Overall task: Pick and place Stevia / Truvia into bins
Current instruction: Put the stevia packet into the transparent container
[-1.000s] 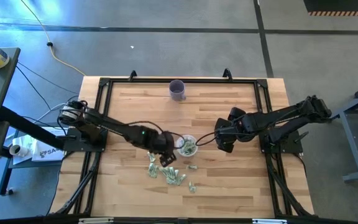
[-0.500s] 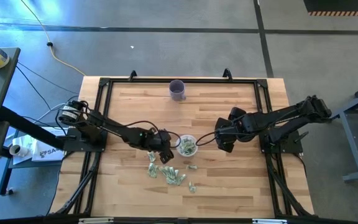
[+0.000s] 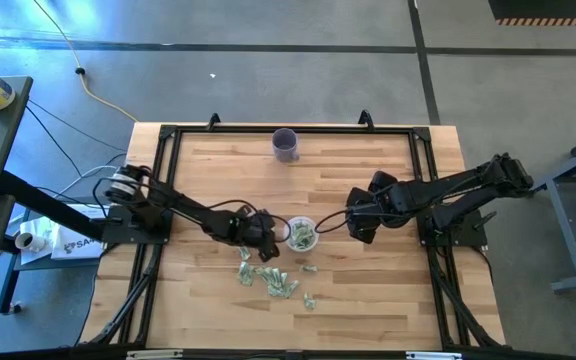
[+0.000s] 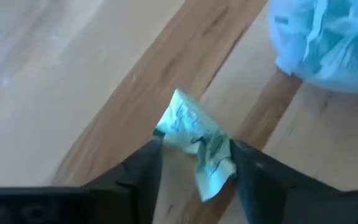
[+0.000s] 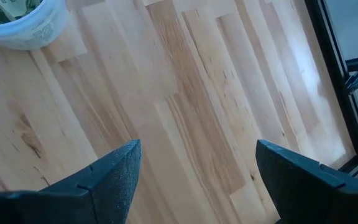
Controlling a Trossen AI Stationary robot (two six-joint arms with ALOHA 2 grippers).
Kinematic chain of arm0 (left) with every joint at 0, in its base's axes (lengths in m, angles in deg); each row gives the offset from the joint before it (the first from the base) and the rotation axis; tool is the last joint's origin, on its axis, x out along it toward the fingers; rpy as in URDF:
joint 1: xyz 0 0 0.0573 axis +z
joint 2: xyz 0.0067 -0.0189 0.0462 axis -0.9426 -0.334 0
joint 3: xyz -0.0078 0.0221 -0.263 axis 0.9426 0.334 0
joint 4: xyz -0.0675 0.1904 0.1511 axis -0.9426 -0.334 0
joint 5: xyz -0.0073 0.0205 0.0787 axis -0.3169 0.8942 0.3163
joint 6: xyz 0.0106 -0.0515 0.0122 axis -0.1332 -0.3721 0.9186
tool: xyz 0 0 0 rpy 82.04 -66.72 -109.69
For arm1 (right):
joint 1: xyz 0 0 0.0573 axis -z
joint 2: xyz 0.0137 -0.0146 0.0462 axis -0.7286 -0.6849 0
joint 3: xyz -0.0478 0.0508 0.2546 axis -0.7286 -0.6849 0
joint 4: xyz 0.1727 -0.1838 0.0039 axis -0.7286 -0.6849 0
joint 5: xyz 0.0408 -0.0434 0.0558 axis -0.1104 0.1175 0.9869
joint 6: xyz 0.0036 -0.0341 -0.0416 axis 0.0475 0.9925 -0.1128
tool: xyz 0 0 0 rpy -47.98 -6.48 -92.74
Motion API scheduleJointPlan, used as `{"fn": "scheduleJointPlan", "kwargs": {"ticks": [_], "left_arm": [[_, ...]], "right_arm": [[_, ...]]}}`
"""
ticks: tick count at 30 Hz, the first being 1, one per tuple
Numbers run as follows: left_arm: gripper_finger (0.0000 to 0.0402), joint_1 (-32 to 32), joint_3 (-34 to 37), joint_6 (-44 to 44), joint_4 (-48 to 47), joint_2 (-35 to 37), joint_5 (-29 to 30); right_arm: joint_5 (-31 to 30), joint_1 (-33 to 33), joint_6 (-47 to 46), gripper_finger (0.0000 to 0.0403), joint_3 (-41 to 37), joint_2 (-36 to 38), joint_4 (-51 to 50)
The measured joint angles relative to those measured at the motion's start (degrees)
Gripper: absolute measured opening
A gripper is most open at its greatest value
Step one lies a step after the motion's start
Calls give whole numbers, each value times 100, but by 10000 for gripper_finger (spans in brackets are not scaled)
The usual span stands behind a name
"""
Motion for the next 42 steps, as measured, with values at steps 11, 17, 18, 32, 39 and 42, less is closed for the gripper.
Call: {"fn": "scheduleJointPlan", "kwargs": {"ticks": [11,17,18,32,39,42], "left_arm": [[21,429,30,422,61,87,224],[34,675,-144,621,-579,871,-117],[27,661,-193,714,-582,1070,-193],[22,658,-330,1206,1292,1158,-2861],[44,646,-691,884,1752,254,-2855],[36,649,-993,911,1434,44,-2675]], "right_arm": [[50,17,-147,307,0,2,-147],[38,17,-149,307,0,1,-277],[32,17,-149,307,0,0,-277],[-126,17,2,307,0,0,-170],[-47,15,-27,307,0,0,-152],[-40,11,-137,307,0,0,-116]]}}
